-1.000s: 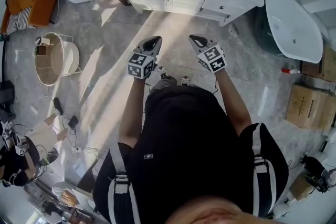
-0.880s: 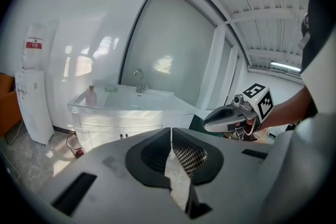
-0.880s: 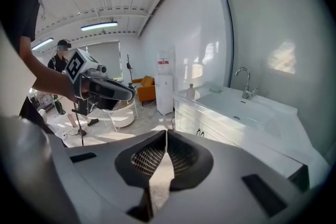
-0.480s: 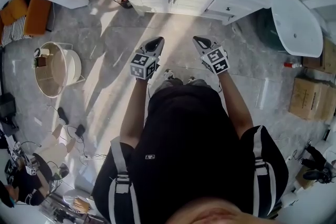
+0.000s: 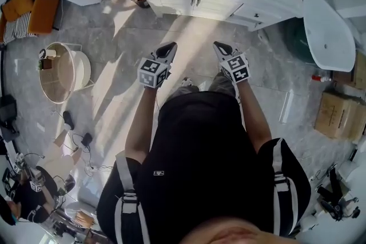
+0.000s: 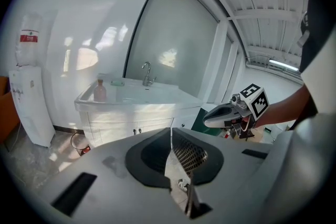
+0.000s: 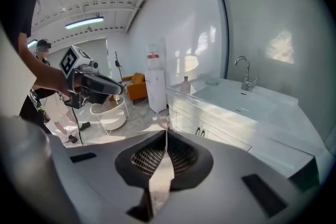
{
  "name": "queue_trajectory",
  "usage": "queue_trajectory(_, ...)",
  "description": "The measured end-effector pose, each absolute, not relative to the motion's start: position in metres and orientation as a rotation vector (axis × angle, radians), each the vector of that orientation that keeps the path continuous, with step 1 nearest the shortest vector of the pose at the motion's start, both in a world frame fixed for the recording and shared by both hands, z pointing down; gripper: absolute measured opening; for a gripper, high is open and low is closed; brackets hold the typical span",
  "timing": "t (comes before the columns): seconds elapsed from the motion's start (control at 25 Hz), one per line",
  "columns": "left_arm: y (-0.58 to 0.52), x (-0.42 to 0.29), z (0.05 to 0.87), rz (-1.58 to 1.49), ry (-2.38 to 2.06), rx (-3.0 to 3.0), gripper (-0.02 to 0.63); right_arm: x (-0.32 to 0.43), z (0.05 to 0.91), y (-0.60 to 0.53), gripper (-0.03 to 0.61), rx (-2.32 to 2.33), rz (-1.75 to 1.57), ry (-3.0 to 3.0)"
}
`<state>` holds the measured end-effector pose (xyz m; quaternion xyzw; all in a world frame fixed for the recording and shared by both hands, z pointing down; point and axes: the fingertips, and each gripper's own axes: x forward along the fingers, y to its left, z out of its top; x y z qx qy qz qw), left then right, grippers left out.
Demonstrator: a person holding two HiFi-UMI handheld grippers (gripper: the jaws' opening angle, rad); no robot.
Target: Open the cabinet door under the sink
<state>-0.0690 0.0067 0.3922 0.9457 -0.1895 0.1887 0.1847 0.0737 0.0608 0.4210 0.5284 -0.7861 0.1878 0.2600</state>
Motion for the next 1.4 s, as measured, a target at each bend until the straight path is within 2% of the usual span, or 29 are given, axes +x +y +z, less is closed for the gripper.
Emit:
queue_trajectory(0.32,-0.022,-0.068,0.408,0.561,-0.686,2.588,0.017,0.091,0.432,0.025,0.066,1.301,0.493,-2.190)
queue_trajectory(0.8,-0.059,0.006,0.452,0.565,-0.860,2.470,0.017,0.162,0.490,-0.026,0.066,1.114,0.544,-2.252)
queue_trajectory(1.4,-0.150,0.087,0.623,0.526,-0.865,2.451,0.017,0.188,0.628,-0.083,0.066,1.073,0.623,-2.252)
